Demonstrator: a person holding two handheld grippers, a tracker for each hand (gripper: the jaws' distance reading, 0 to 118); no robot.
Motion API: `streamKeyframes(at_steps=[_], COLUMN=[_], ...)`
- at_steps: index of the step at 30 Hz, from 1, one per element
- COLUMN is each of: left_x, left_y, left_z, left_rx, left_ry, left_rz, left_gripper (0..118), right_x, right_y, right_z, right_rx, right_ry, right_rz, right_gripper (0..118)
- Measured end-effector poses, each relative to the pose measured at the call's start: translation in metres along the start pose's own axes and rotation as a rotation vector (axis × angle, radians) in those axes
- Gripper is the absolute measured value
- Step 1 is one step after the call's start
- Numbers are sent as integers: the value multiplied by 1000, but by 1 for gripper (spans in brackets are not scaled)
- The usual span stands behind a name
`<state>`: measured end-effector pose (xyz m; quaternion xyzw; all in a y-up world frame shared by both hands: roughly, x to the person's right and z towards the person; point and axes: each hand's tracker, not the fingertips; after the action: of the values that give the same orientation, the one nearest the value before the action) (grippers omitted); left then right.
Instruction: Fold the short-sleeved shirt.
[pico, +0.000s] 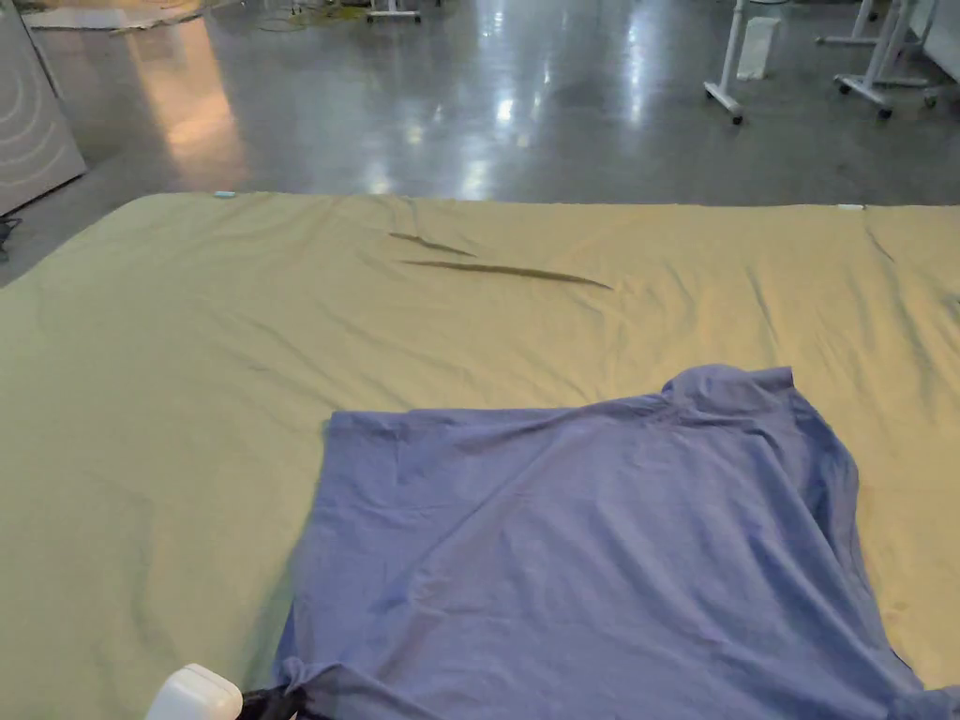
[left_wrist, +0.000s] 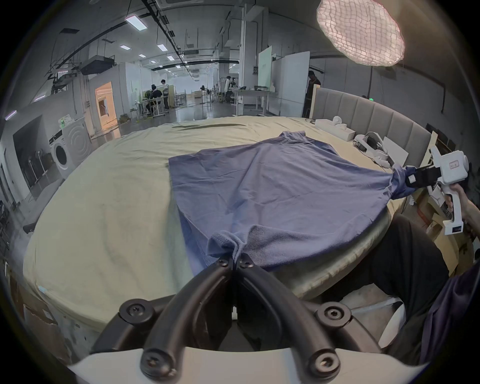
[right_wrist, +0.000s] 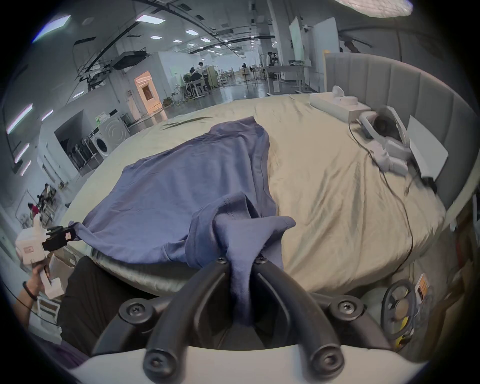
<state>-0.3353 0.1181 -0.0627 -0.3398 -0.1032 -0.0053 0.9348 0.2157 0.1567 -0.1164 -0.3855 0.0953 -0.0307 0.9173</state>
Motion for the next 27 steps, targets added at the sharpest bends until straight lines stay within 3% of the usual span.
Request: streamKeyframes(at_steps=[3, 7, 12, 15, 17, 18, 19, 20, 21, 22, 23, 24, 27], left_x=[-10, -33, -72, -93, -98, -99, -99, -97, -95, -93, -90, -88, -77], left_y=[16, 45, 82, 96, 100, 101, 99, 96, 94, 95, 97, 100, 114], left_z=[-16, -51, -123, -162, -181, -190, -197, -199, -199, -194, -187, -176, -125], left_rx=[-30, -60, -144, -193, -202, -224, -225, -227, -221, -191, -184, -175, -51], left_ry=[14, 33, 24, 44, 50, 56, 58, 66, 65, 44, 53, 63, 53], left_rz=[2, 65, 182, 242, 239, 240, 240, 229, 199, 172, 163, 142, 113], left_gripper=[3, 3, 3, 3, 4, 10, 31, 49, 49, 56, 81, 100, 104], right_x=[-13, -11, -17, -17, -20, -16, -11, -12, -11, -8, -4, 1, 9], right_y=[40, 104, 168, 182, 182, 179, 174, 171, 167, 165, 163, 165, 171], right_z=[-11, -59, -161, -217, -246, -260, -274, -280, -283, -280, -274, -261, -204], right_rx=[14, -1, -182, -269, -309, -308, -312, -313, -305, -305, -290, -214, -38], right_ry=[2, 9, 8, 2, -17, -21, -28, -29, -38, -44, -42, -38, -20], right_rz=[94, 121, 154, 138, 177, 208, 236, 242, 238, 238, 236, 220, 171], right_gripper=[9, 9, 9, 9, 9, 16, 50, 74, 86, 86, 100, 99, 97])
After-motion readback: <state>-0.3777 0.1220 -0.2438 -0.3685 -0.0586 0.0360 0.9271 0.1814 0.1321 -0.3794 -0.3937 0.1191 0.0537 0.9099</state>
